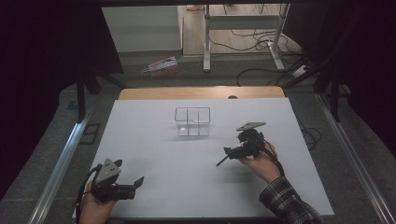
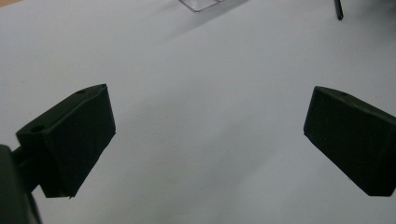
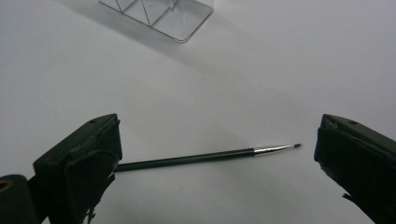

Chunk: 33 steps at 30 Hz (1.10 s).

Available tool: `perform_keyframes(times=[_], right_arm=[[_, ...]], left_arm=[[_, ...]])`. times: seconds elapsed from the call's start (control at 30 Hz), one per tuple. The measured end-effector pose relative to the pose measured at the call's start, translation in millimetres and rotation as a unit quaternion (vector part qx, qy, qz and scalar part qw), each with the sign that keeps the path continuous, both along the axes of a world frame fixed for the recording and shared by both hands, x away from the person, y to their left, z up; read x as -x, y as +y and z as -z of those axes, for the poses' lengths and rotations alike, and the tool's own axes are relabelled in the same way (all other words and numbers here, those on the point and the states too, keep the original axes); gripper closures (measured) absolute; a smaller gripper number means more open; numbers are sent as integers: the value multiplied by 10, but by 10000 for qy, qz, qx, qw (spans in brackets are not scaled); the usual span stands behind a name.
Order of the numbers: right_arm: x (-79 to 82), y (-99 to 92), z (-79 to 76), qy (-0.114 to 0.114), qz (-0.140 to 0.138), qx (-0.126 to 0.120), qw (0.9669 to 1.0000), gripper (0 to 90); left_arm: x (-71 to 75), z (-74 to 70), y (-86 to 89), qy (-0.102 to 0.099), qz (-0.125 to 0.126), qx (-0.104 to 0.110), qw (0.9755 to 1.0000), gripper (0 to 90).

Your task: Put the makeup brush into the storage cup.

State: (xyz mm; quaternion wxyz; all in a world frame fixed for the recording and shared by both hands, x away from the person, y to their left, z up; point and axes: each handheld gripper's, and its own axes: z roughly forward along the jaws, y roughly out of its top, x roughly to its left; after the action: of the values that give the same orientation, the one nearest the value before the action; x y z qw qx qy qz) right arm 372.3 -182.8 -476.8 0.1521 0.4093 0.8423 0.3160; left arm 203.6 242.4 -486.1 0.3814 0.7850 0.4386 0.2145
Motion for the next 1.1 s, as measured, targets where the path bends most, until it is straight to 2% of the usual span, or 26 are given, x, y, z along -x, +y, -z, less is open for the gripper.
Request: perform_keyframes(times=[0.33, 0.83, 1.1], right_arm=[[-50, 95, 98, 39, 29, 166, 9999, 40], [-135, 117, 279, 506, 208, 403, 9977, 74], [-160, 138, 275, 588, 185, 459, 9970, 78]], left_arm=[[2, -1, -7, -3, 20, -14, 10000, 26], [-3, 0, -14, 1, 56, -37, 10000, 26], [-3, 0, -16, -3, 67, -36, 10000, 25]])
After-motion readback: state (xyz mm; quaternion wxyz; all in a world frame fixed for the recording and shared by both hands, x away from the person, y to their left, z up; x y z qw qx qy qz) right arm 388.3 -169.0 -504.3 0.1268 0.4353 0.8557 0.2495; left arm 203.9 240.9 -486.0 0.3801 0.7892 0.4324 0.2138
